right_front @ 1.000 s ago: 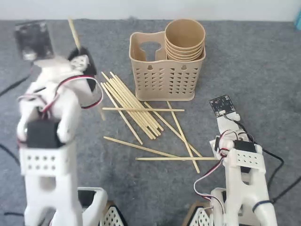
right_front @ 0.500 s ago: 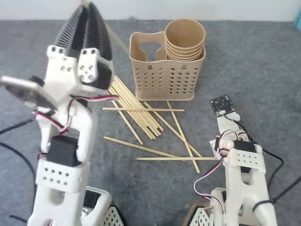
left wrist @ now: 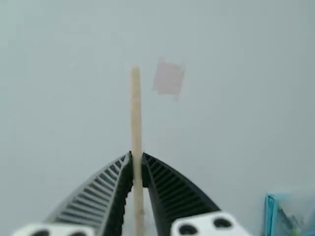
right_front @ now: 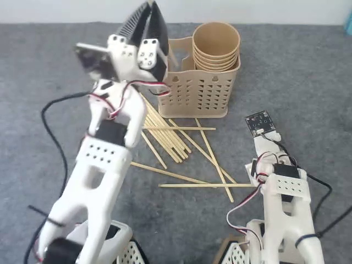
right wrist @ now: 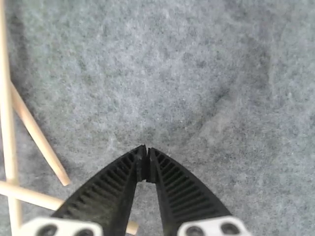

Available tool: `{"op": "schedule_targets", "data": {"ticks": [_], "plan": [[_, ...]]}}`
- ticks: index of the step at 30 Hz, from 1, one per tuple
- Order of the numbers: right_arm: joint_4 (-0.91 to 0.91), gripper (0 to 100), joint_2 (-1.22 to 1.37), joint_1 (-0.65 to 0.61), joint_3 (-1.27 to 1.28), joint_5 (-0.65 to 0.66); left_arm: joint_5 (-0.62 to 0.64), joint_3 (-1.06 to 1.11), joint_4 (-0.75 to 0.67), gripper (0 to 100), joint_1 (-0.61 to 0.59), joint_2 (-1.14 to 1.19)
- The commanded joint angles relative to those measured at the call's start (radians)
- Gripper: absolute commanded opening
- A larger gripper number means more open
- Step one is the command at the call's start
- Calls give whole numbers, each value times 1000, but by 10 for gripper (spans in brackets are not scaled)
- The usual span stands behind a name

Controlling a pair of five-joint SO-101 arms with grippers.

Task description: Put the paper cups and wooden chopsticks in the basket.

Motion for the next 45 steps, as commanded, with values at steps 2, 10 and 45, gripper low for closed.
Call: {"op": "schedule_targets", "data": {"ticks": [2,10,45], "plan": [[-22,9,-39,8,-5,12,-3,-7,-61,12,8,57],[-24,9,-39,7,-6,12,0,143,41,134,-8,6],[-19,9,-39,10,-2,6,358,460,839,196,-282,-28]]}}
